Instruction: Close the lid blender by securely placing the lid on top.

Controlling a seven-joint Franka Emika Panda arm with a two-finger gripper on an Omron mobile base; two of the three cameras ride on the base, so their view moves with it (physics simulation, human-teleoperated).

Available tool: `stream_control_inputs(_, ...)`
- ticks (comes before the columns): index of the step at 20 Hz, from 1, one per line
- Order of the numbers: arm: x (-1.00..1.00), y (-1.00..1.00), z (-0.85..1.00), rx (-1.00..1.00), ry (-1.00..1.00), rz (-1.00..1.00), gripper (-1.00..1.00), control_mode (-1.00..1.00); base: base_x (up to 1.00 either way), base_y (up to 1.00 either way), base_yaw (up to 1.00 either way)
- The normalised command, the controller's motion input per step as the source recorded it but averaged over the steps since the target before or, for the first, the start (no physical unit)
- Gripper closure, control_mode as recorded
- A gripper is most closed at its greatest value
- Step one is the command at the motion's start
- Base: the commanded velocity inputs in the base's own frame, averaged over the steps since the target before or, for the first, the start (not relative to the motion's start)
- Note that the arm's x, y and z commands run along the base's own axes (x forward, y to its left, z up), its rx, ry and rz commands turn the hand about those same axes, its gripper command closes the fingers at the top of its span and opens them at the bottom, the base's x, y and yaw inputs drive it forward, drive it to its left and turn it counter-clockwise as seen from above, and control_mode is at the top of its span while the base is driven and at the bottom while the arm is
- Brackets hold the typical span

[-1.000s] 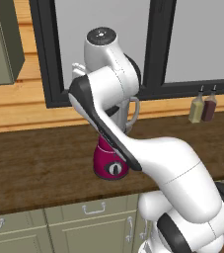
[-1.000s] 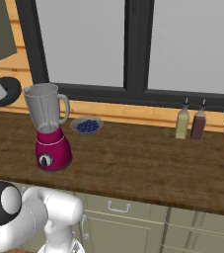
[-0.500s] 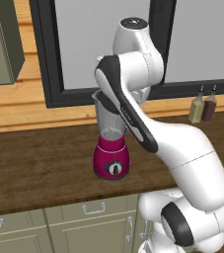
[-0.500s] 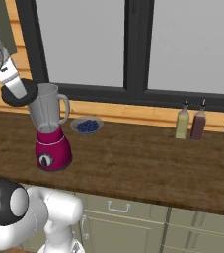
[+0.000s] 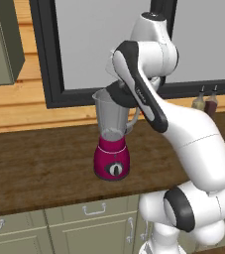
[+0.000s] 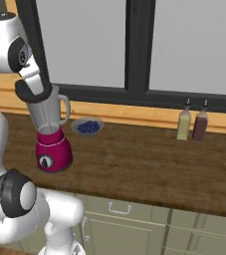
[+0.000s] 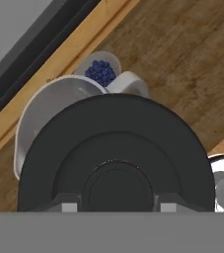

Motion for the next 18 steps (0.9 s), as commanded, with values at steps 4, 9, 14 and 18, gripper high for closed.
stream_control_inputs(4,0.29,-0.04,0.07,0.02,0.06,0.01,1.00,-1.00,0.00,0.00,0.00)
stream_control_inputs(9,0.23,0.00,0.05,0.00,0.07,0.03,1.00,-1.00,0.00,0.00,0.00)
stream_control_inputs(14,0.20,0.00,0.01,0.00,0.05,0.02,1.00,-1.00,0.00,0.00,0.00)
stream_control_inputs(18,0.16,0.03,0.00,0.00,0.01,0.01,1.00,-1.00,0.00,0.00,0.00)
